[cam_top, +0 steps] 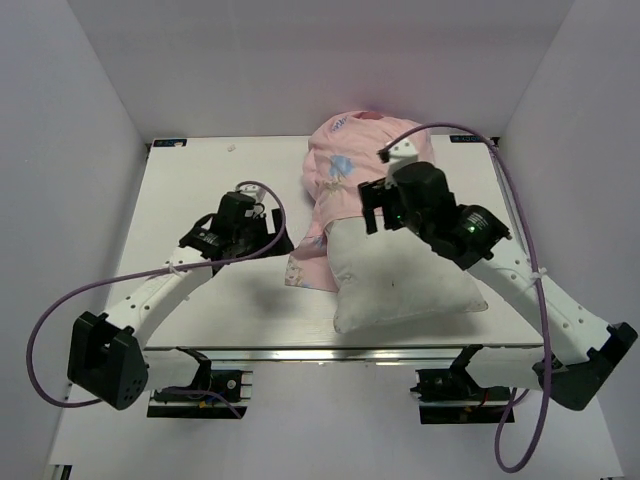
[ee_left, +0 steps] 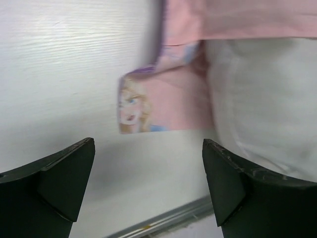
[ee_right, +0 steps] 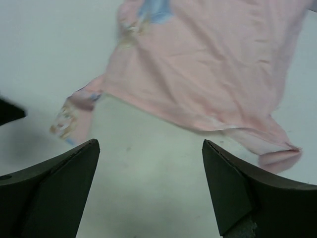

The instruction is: Put the pillow into the pillowcase

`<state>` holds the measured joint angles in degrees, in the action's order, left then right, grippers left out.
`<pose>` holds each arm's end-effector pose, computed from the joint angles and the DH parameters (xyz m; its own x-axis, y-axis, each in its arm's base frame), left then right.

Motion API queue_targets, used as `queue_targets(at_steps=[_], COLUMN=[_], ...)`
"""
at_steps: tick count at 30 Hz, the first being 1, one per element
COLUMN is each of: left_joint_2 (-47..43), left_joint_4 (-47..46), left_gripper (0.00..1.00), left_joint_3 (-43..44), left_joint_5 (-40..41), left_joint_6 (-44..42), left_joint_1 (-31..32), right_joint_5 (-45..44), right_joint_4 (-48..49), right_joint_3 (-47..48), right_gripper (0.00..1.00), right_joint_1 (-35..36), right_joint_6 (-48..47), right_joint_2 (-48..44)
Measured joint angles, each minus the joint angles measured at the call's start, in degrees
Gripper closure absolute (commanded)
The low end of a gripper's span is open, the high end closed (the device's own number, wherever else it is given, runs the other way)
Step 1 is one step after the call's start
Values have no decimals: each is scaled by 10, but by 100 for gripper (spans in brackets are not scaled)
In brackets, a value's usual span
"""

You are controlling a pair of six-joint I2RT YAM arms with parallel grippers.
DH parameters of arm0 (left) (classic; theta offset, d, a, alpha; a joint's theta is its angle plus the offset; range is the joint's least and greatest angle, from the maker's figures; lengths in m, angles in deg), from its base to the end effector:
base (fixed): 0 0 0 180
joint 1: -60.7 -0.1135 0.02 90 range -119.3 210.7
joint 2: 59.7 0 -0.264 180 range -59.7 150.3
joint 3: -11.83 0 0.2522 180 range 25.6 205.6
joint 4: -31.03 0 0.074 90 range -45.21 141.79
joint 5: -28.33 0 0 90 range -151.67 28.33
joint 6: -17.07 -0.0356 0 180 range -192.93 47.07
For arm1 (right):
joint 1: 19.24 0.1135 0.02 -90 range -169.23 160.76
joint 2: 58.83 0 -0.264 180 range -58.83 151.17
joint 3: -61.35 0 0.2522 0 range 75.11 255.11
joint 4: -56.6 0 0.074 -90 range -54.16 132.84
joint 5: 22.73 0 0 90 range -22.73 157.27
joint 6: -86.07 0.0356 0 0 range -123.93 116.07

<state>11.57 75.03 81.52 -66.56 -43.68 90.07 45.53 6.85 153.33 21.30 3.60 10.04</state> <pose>0.2285 -0.1321 0.2784 -0.8072 -0.1043 -0.5809 0.1676 0.9032 -0.3951 0.2005 0.1541 0.4107 -0.3840 -0.1682 -0.9079 -0.3045 0.9513 -0.0475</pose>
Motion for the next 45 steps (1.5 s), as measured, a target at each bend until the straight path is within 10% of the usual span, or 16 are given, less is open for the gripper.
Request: queue_targets(at_steps=[12,24,31,34,37,38,39,40,45], left_joint_2=[40,178,252,286,332,346,354,358,312], left_joint_4=[-105,-222,-291,-336,-364,-369,-373,-376,-370], left_gripper=[2,2,2,2,34,52,90,100,100], left_joint_3=[-84,-82,-60,-43,-11,-1,4,4,-19], left_joint_5=[-29,-62,-106,-156,-208,-221,-232,-241,-261], left_joint_6=[-41,-105,-141,-143,-142,-143,-145,-144,-122], left_joint_1=[-31,-33,-34,-34,-33,-33,-31,-30,-21], right_joint_5=[-73,-146,-123,-104,-94,-94,-94,-97,-125], right_joint_4=[-141,-121,-57,-34,-19,-15,-11,-5,62], right_joint_3=[52,-23,-76,-95,-105,-107,-108,-108,-115], right_gripper=[10,12,93,100,100,100,100,100,100], right_joint_1=[187,188,129,124,123,122,121,119,111], right_joint_6=[99,160,156,148,140,137,132,128,80], right_joint_2=[197,248,239,204,170,156,145,136,90])
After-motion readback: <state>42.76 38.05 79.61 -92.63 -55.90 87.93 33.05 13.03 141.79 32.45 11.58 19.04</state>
